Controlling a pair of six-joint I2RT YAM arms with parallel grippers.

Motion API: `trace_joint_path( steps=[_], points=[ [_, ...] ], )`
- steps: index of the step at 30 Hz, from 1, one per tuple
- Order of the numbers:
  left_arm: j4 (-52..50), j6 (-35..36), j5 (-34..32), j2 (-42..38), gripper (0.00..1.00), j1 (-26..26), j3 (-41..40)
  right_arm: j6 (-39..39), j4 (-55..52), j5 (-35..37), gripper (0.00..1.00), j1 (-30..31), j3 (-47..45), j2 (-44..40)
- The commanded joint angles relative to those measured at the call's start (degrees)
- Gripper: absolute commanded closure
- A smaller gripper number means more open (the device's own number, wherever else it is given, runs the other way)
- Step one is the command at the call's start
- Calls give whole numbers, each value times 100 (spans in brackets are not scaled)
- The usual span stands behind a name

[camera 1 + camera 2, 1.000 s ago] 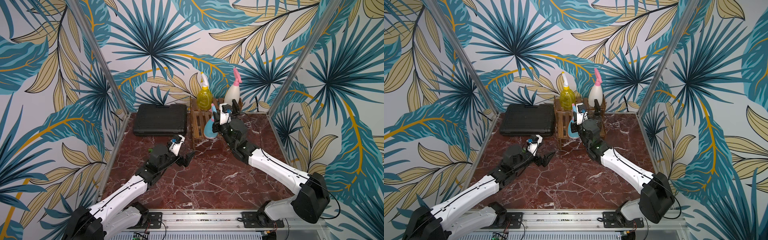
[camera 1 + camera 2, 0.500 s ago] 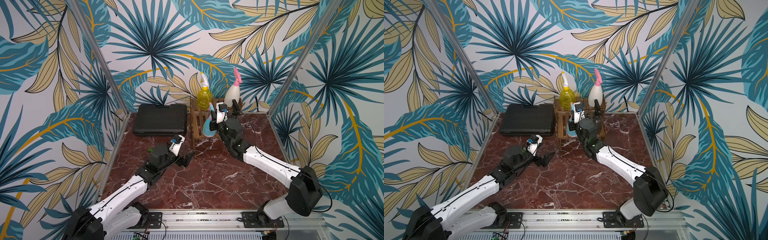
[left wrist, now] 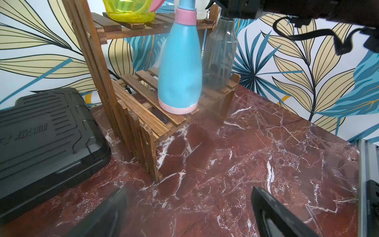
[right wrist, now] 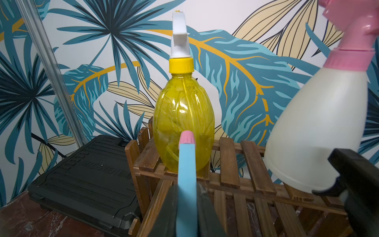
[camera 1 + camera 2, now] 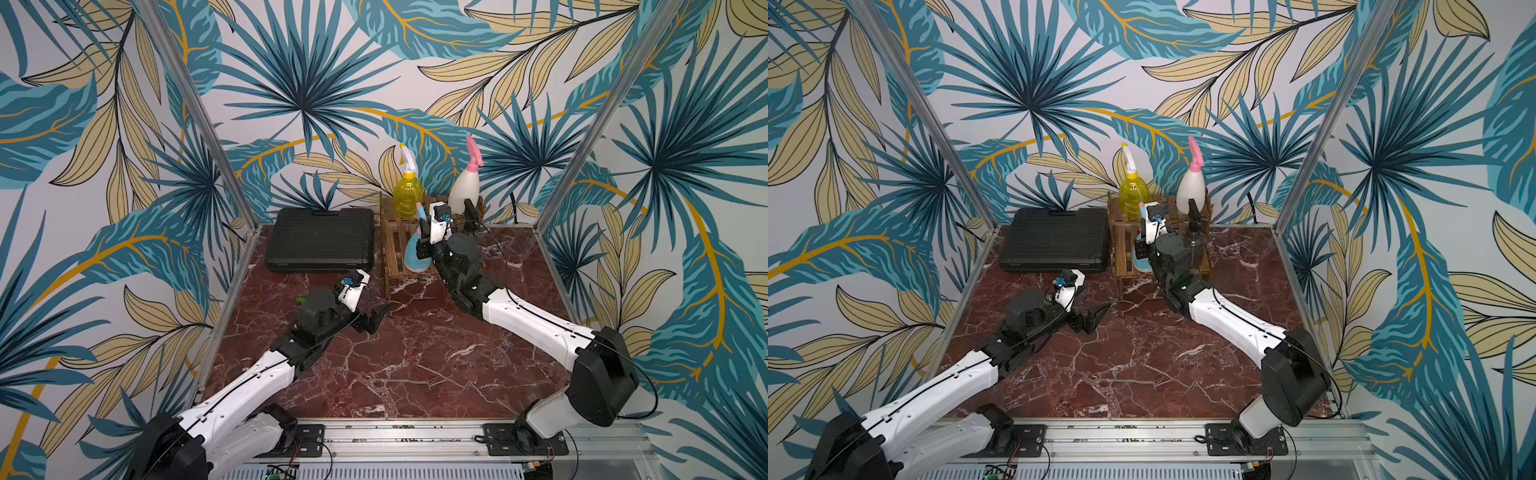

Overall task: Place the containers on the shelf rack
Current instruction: 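Place the container on the shelf, then reset both arms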

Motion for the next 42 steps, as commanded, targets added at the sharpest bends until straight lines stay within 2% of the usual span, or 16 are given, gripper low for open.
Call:
trace_joint_path(
  steps=[1, 6, 11, 15, 18, 23, 33, 38, 42],
  points=[
    [156, 43, 31, -78, 0, 30, -42, 61, -244, 1, 72, 20, 23, 67],
    [173, 25, 19, -54, 0, 35, -19, 124, -322, -101, 54, 20, 28, -33],
    [119, 51, -8, -52, 0, 29, 70, 203, -427, -281, 32, 20, 15, -188],
    [64, 76, -88, -100, 0, 28, 107, 252, -473, -412, 15, 27, -141, -565],
    [36, 105, -129, -162, 0, 31, 99, 241, -481, -769, 7, 24, -362, -968],
    [-79, 223, -304, -242, 0, 36, 69, 299, -611, -1253, 3, 24, -1025, -1722],
    [148, 410, -605, -327, 0, 272, -367, 1251, -826, -554, 1, -100, -2967, -2817],
    [411, 423, -995, -442, 0, 845, -727, 2082, -301, -929, 1, -949, -3998, -3092],
    [998, 150, -1487, -465, 0, 1605, -1166, 2338, 62, -1148, 1, -1833, -4645, -3243]
  ],
)
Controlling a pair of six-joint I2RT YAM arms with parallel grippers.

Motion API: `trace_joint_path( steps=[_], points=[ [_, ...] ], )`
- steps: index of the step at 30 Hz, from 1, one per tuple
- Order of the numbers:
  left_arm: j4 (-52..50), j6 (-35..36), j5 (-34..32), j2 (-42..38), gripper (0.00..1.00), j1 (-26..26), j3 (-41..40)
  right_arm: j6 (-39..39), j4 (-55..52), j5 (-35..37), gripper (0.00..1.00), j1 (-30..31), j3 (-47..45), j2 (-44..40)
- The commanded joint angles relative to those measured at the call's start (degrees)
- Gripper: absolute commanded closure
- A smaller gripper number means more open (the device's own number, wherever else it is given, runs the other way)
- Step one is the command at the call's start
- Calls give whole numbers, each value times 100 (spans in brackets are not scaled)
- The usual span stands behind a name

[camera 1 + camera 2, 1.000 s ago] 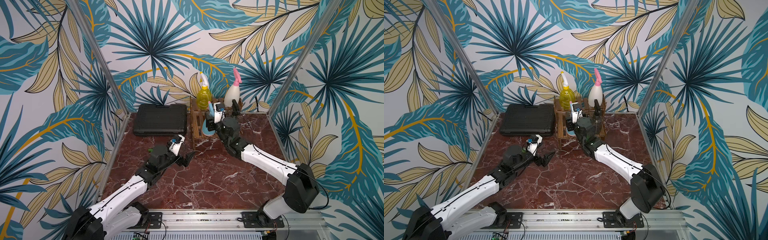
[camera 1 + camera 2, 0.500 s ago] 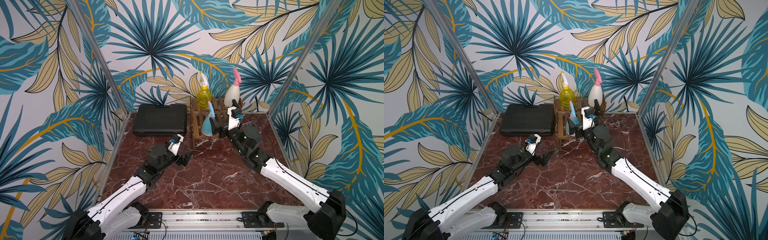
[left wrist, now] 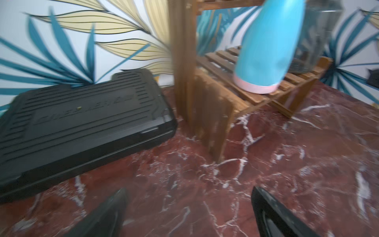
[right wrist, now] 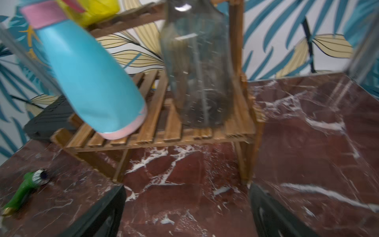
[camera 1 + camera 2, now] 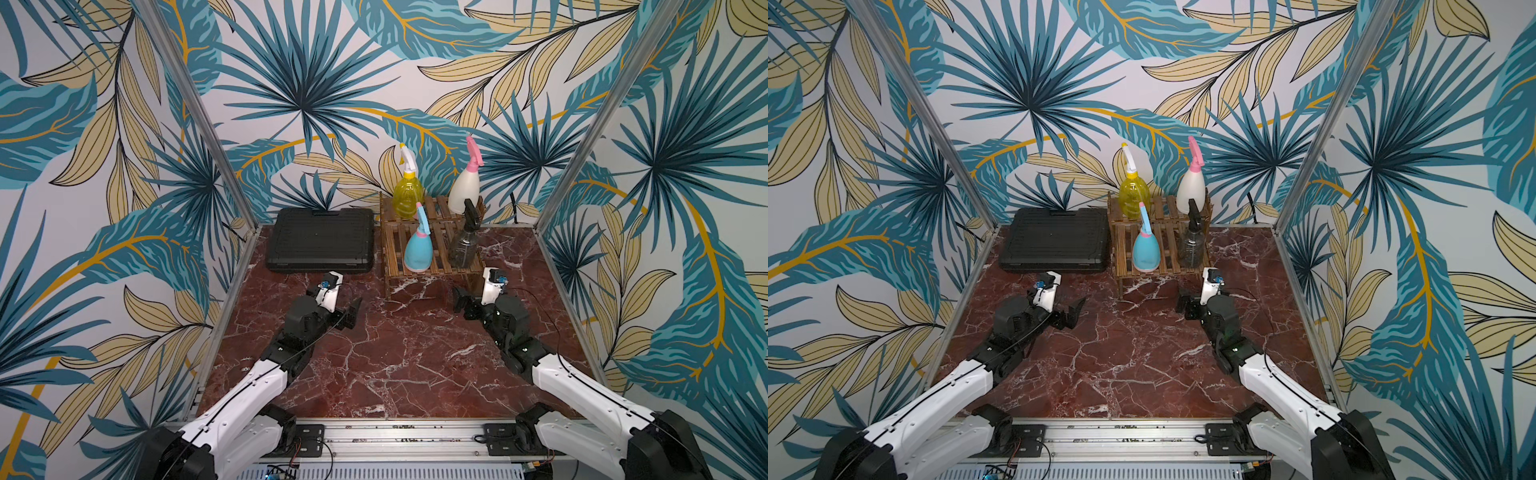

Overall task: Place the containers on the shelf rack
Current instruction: Reset both arms

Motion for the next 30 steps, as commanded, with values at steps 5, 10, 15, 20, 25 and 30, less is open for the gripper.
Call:
trace_joint_path(
  steps=[5, 10, 15, 20, 25, 30],
  points=[
    [1786, -229, -1062, 247, 0, 1195, -789, 271, 1042, -176, 1, -1378, -592, -43],
    [3387, 38, -1303, 1421, 0, 1725, -1143, -202, 1896, 95, 1, -1969, -715, 453],
    [4530, 205, -922, 2867, 0, 1793, -865, -596, 2608, 44, 1, -2251, -539, 1025],
    [3965, 347, -331, 3217, 0, 1802, -506, -1011, 2996, -29, 1, -2436, -478, 1417],
    [4342, 486, 0, 3404, 0, 1811, -530, -1278, 2958, -303, 1, -2737, -389, 1595],
    [4479, 389, -264, 3472, 0, 1814, -551, -1484, 4115, -599, 1, -2995, -884, 1880]
  ],
)
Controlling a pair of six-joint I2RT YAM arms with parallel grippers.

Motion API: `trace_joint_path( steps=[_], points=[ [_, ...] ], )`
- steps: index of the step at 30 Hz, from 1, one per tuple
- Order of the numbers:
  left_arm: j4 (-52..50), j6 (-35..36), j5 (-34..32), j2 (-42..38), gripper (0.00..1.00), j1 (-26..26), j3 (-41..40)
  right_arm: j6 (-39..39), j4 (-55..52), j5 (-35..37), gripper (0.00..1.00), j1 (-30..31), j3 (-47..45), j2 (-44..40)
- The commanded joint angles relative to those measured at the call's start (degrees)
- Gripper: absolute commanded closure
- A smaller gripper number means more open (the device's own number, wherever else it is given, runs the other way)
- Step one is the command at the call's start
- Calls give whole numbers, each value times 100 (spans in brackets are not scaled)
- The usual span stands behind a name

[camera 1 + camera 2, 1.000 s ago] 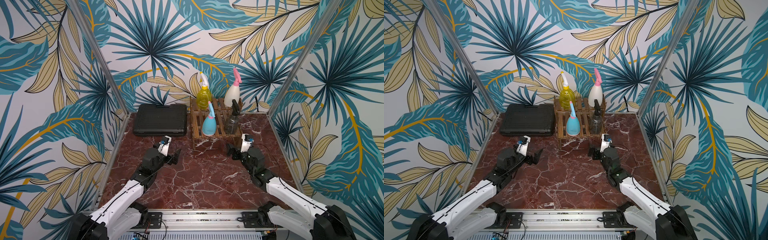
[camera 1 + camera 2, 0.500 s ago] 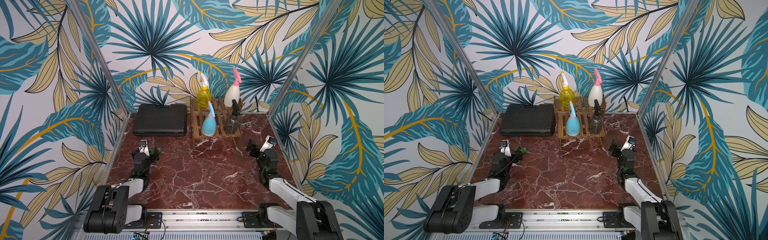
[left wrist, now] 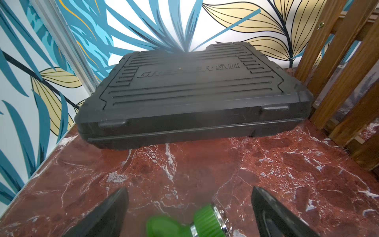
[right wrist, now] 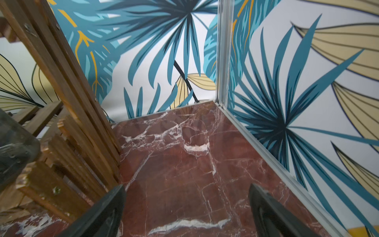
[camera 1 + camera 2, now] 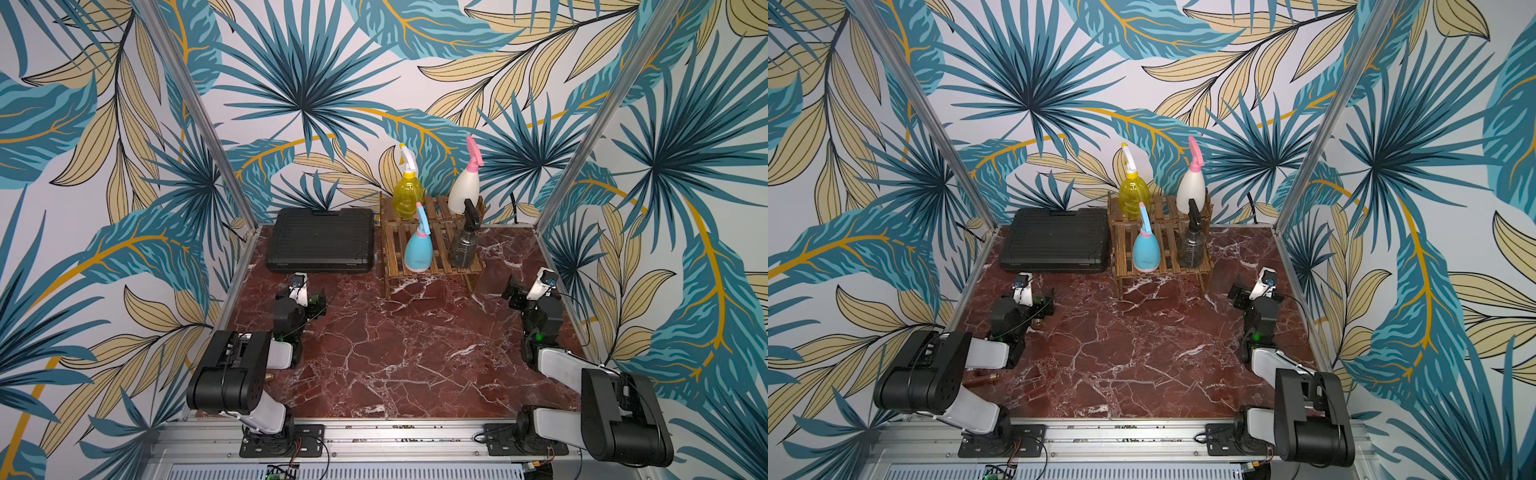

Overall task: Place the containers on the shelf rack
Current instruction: Reset both arms

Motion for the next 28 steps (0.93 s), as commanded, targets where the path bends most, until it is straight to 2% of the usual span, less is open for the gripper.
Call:
trace_joint_path(
  steps=[1, 5, 7, 9, 17, 22, 28],
  points=[
    [202, -76, -215, 19, 0, 45, 102, -222, 866, -341, 1, -147, -273, 344],
    [145, -112, -303, 30, 0, 45, 134, -420, 1600, -1028, 1, -192, -419, 977],
    [138, -110, -308, 28, 0, 44, 144, -569, 2487, -1397, 1, -192, -664, 1291],
    [120, -110, -325, 29, 0, 42, 141, -588, 2177, -1409, 1, -192, -567, 1252],
    [77, -80, -276, 23, 0, 42, 165, -580, 2160, -1424, 1, -192, -552, 1255],
    [-182, 87, 101, 24, 0, 33, 292, -583, 2157, -1424, 1, -192, -556, 1252],
    [-202, 110, 56, 20, 0, 2, 299, -592, 2162, -1424, 1, -192, -556, 1255]
  ],
)
